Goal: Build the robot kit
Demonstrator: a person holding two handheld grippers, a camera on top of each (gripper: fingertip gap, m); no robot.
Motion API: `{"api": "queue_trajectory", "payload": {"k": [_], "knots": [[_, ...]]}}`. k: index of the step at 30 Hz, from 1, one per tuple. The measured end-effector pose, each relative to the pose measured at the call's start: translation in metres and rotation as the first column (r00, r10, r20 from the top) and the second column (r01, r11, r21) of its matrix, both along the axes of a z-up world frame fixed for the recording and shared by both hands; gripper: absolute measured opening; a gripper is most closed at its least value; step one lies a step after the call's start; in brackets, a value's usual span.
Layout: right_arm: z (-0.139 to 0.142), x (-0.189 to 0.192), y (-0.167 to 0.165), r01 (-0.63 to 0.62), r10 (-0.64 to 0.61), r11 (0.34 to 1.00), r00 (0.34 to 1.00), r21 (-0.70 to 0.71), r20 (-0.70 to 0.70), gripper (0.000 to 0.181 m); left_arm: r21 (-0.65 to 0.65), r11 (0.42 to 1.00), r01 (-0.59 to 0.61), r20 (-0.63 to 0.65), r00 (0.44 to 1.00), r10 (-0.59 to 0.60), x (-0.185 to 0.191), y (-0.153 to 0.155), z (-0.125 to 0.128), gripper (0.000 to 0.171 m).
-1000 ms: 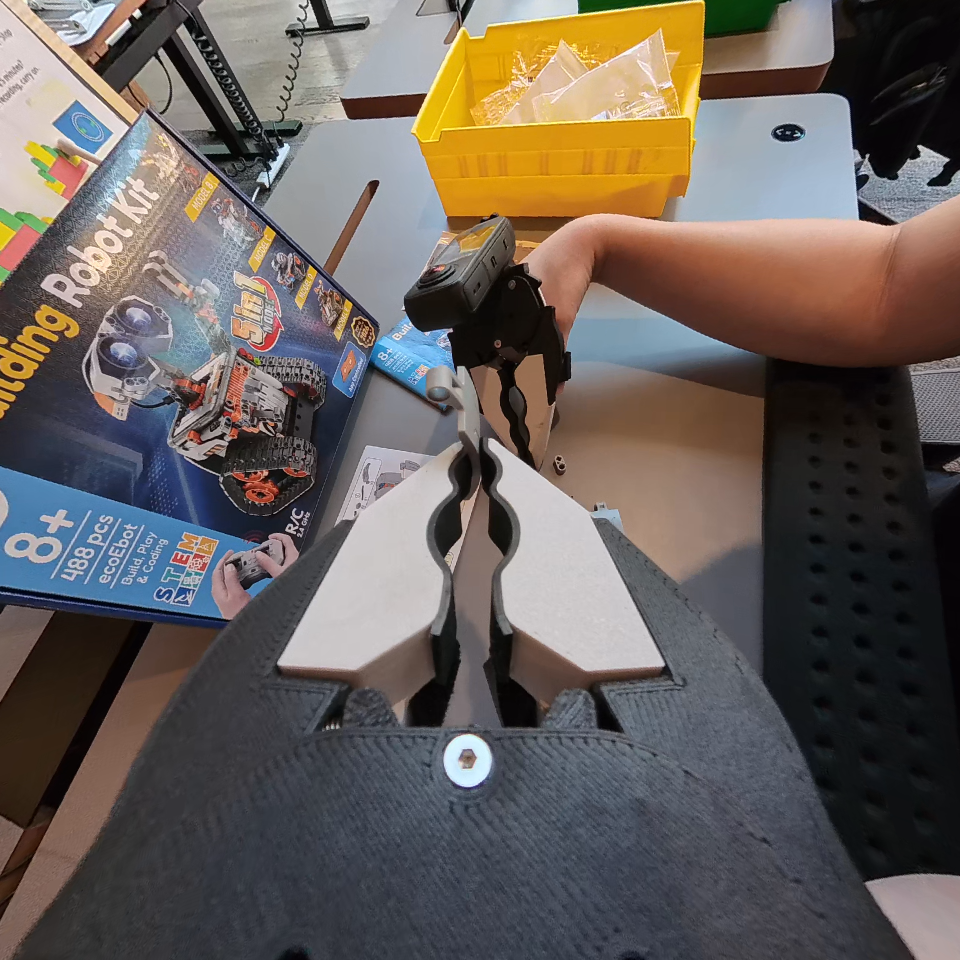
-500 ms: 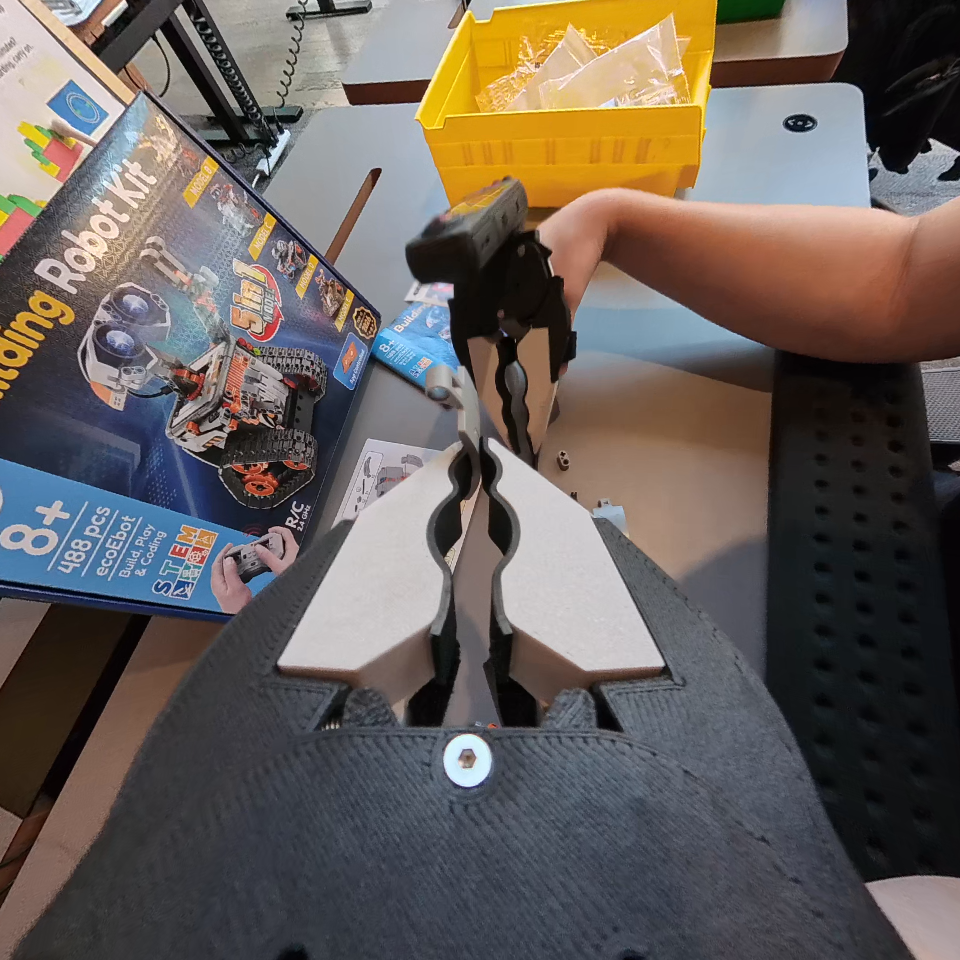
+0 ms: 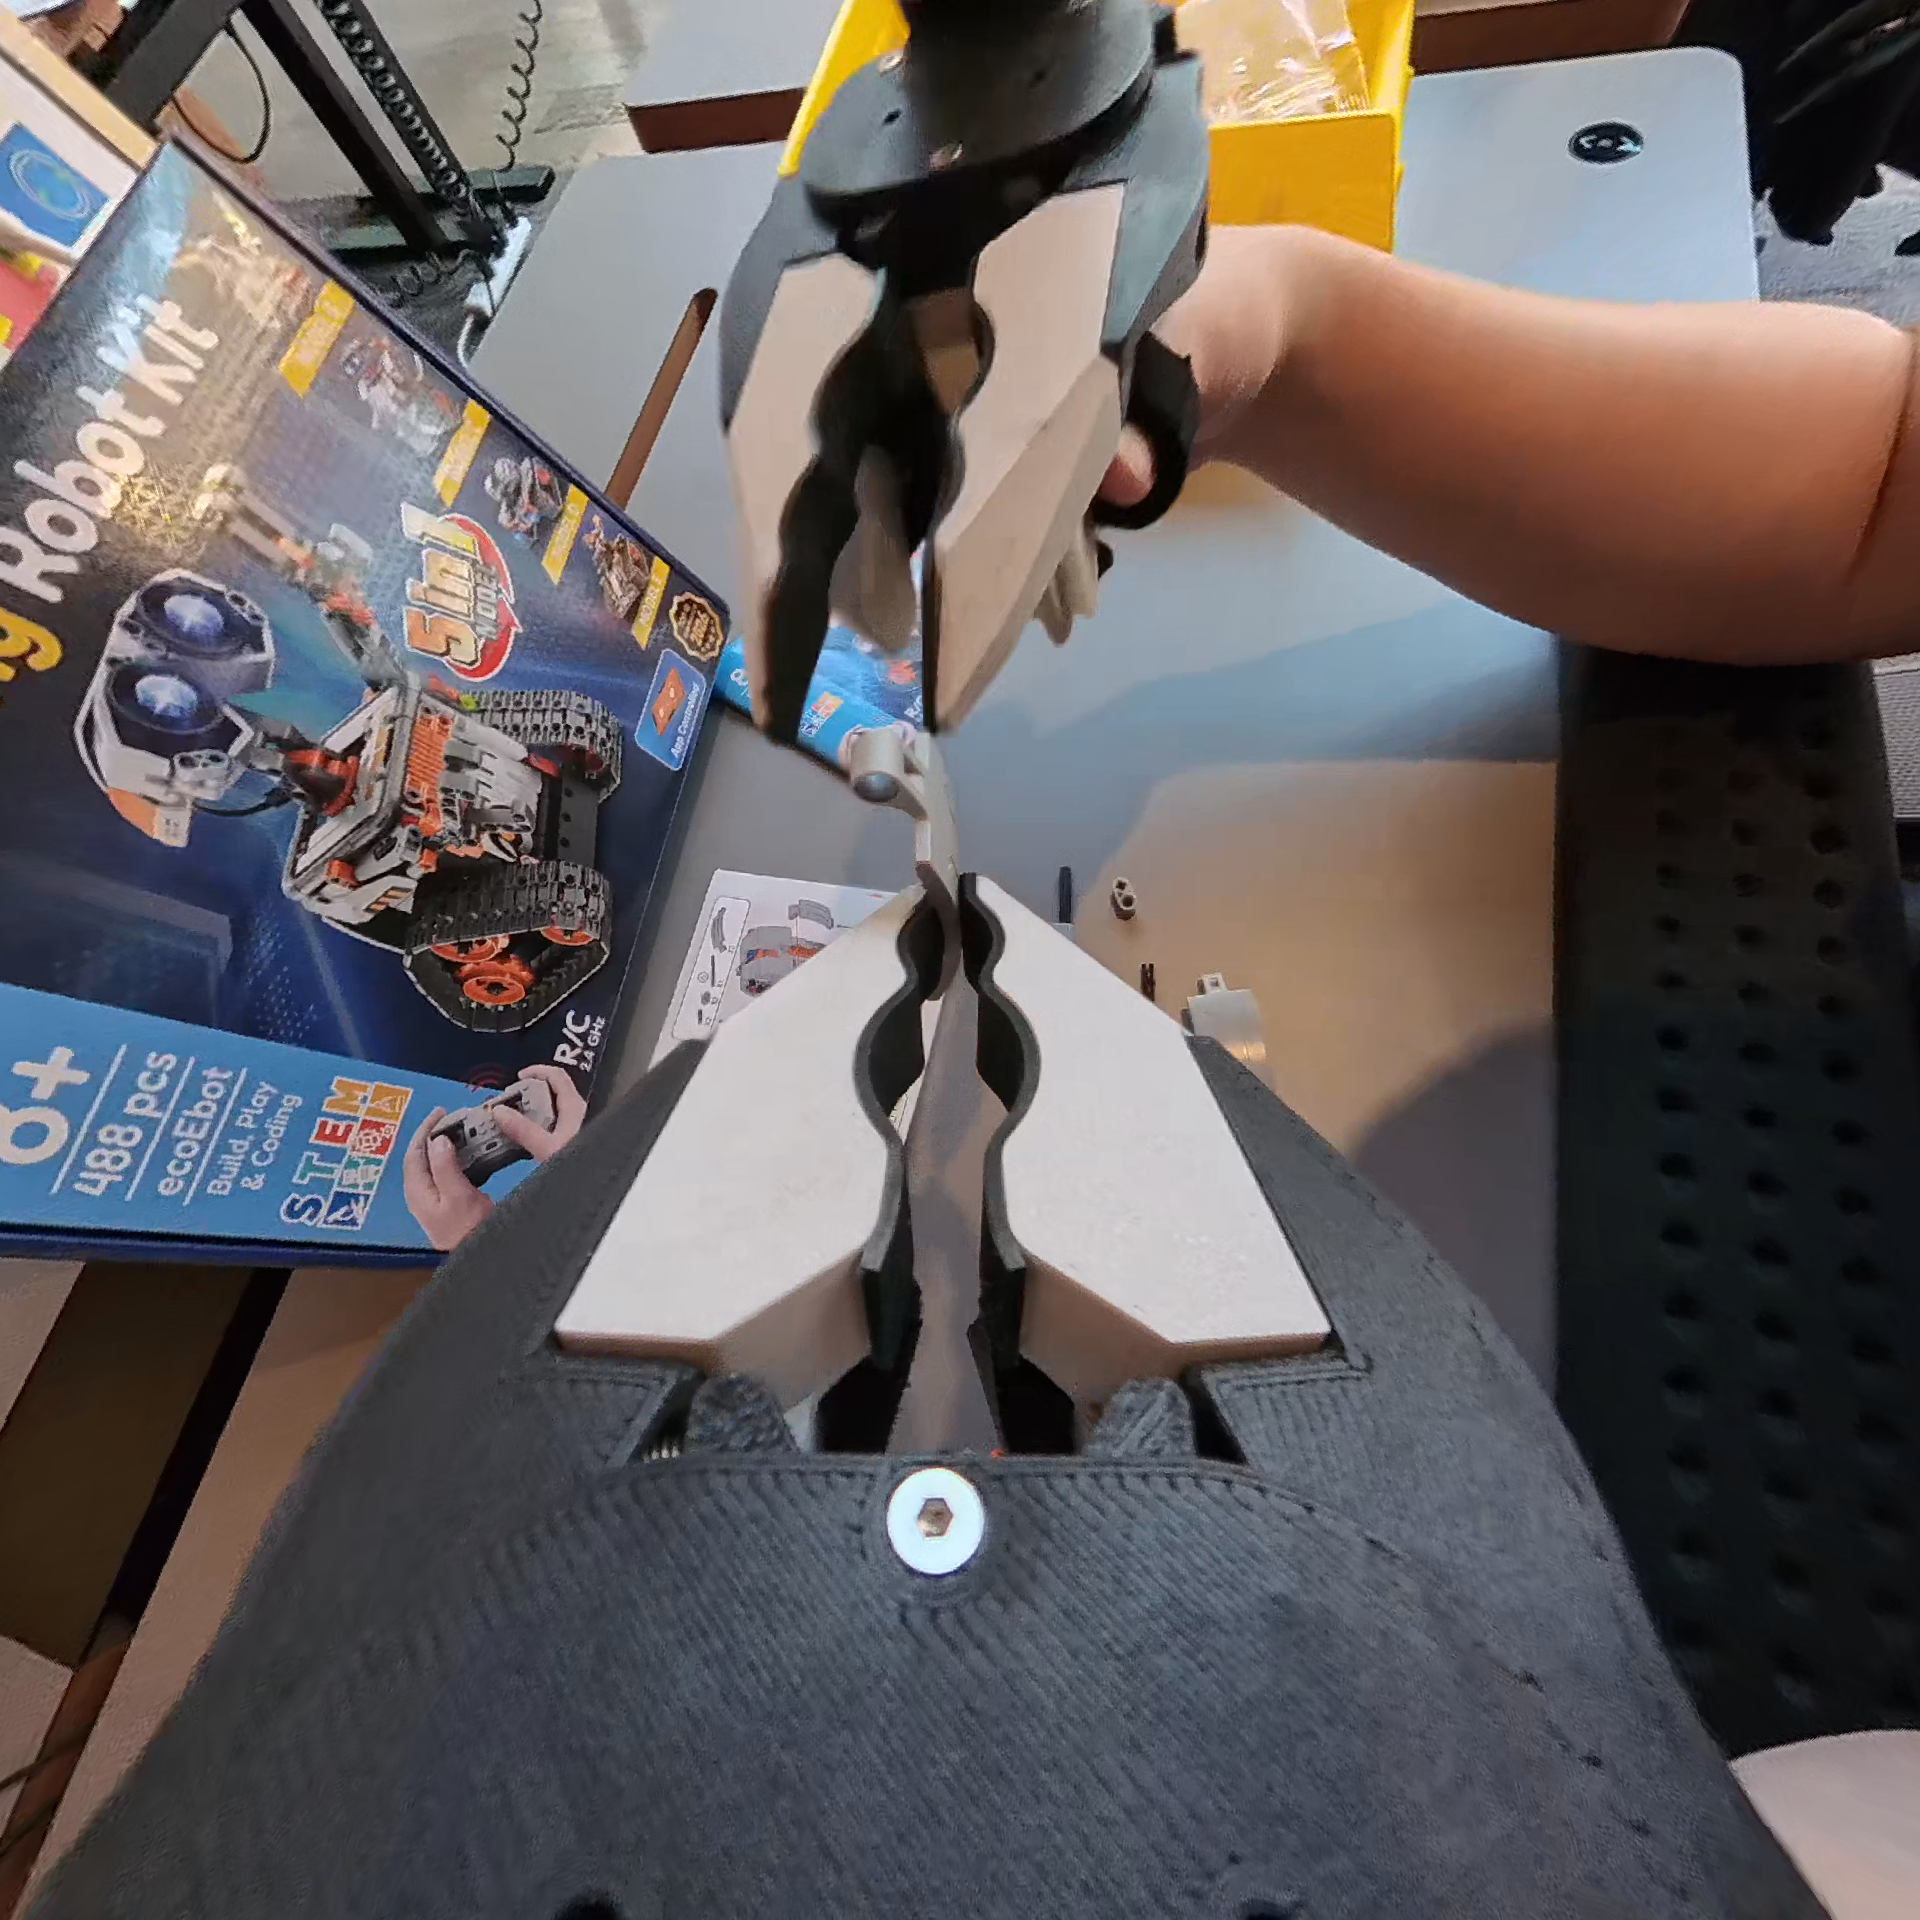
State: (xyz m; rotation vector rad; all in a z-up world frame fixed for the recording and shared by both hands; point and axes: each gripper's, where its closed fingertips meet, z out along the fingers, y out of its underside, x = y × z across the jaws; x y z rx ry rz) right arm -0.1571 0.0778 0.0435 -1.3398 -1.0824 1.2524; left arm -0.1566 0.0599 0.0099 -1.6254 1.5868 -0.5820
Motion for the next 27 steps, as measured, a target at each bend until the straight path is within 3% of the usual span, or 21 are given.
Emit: {"api": "queue_trajectory", "payload": {"k": [8,13,14,16,27], "knots": [[0.019,-0.009,-0.015,-0.149,0.126,0.98,0.978,-0.133,-0.167,0.025,0.014,1.0,0.005,-0.004,1.0,-0.005,-0.002,-0.001,0.001,0.001],[0.006,-0.017,-0.017,-0.139,0.129,0.982,0.988,-0.13,-0.081,0.03,0.021,0.999,0.025,-0.021,0.999,-0.024,-0.002,-0.005,-0.001,0.001],[0.003,-0.018,-0.018,-0.141,0.134,0.982,0.989,-0.128,-0.064,0.027,0.02,0.999,0.028,-0.023,0.999,-0.027,-0.002,-0.006,-0.001,0.001],[0.002,-0.019,-0.023,-0.171,0.166,0.98,0.984,-0.102,-0.058,0.001,0.02,0.999,0.03,-0.033,0.999,-0.03,-0.002,-0.007,-0.003,0.001],[0.0,-0.016,-0.029,-0.221,0.217,0.964,0.975,-0.15,-0.041,0.001,-0.029,0.998,0.061,-0.021,0.998,-0.062,0.001,-0.012,-0.004,0.001]]}}
